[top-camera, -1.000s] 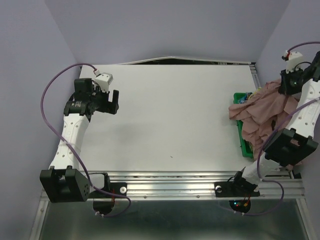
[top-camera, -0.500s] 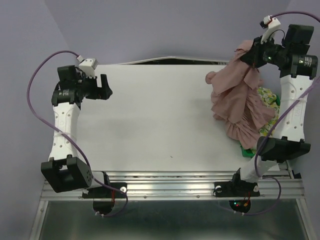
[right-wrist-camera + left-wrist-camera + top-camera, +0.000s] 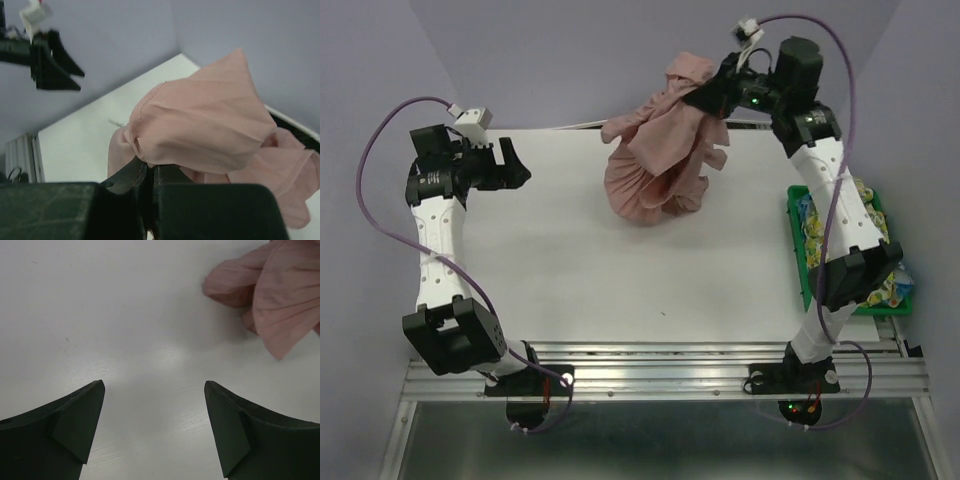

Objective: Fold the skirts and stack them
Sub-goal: Move the skirt to the center of the board

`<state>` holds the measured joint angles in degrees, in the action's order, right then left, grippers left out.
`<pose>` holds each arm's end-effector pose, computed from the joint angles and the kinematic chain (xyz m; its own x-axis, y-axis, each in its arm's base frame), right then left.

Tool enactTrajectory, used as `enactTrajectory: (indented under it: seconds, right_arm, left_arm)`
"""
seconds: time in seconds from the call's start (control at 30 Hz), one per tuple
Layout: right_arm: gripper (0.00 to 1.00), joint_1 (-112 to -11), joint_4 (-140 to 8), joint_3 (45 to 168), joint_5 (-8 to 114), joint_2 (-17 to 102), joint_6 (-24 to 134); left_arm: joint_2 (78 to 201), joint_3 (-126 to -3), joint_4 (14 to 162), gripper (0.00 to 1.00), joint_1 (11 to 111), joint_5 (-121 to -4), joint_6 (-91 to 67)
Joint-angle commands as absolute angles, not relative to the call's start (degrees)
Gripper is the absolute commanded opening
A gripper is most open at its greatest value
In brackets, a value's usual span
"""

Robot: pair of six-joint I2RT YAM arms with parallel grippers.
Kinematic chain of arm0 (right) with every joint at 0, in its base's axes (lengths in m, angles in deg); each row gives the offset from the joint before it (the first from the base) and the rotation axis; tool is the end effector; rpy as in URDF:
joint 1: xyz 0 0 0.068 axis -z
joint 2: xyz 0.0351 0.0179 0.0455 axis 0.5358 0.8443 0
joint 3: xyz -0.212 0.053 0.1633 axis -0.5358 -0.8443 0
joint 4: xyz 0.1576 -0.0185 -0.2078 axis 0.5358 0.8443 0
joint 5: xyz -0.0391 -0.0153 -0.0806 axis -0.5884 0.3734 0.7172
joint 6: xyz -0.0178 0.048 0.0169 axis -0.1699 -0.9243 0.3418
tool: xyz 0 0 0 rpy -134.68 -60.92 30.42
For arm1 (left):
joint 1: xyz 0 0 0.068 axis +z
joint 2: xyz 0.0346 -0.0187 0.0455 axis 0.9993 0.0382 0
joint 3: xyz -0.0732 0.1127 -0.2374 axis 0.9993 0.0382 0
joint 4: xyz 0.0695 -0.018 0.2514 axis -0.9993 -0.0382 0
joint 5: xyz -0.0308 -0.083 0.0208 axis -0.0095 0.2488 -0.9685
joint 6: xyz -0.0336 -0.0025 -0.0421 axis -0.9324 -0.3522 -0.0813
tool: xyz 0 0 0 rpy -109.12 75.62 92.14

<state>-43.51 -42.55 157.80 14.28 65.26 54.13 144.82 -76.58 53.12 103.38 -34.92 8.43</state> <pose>0.3692 0.0988 0.5210 -0.1254 0.0696 -0.9897 -0.8336 0.5335 0.1432 0.3026 0.0624 0.3974 -0.4291 0.0041 -0.9032 0.3425 0.9260 -0.1585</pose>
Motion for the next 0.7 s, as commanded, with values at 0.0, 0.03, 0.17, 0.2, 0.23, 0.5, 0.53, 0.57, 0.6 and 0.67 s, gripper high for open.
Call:
enactTrajectory:
  seconds: [0.0, 0.03, 0.17, 0.2, 0.23, 0.5, 0.53, 0.57, 0.6, 0.67]
  right_arm:
    - [0.01, -52.2, -50.9, 146.7, 12.6, 64.1, 60.8]
    - [0.01, -54.4, -50.4, 142.9, 13.1, 62.7, 63.3]
    - [0.01, -55.7, -50.6, 121.4, 15.1, 58.2, 73.3]
    - [0.01, -55.7, -50.5, 117.2, 16.4, 57.2, 75.5]
    - [0.01, -55.7, -50.2, 109.1, 17.2, 55.0, 78.0]
    - [0.62, -56.2, -49.4, 86.5, 25.2, 46.0, 90.3]
    - [0.87, -56.2, -49.1, 86.1, 25.7, 45.6, 89.5]
    - [1.0, -56.2, -48.7, 86.0, 26.3, 45.1, 88.7]
    - [1.0, -56.2, -48.0, 86.3, 26.4, 44.7, 88.6]
    - [1.0, -56.2, -45.2, 87.3, 26.7, 43.0, 88.0]
  left_arm:
    - [140.5, -77.1, 55.6, 0.93, 104.1, -33.2, 10.1]
    - [140.4, -76.9, 55.2, 0.93, 104.0, -33.2, 11.1]
    - [138.7, -74.5, 53.3, 0.91, 104.1, -33.9, 18.9]
    - [137.9, -73.8, 53.0, 0.9, 104.0, -34.5, 20.5]
    - [137.6, -72.6, 52.4, 0.89, 103.8, -34.6, 23.3]
    - [136.7, -66.5, 49.0, 0.87, 97.2, -35.6, 35.5]
    - [136.4, -65.4, 49.3, 0.87, 95.6, -36.2, 36.3]
    - [135.6, -63.1, 50.4, 0.88, 91.8, -37.0, 37.1]
    - [135.3, -62.0, 51.2, 0.88, 89.8, -38.4, 37.6]
    - [134.5, -58.5, 53.1, 0.88, 84.2, -39.7, 38.7]
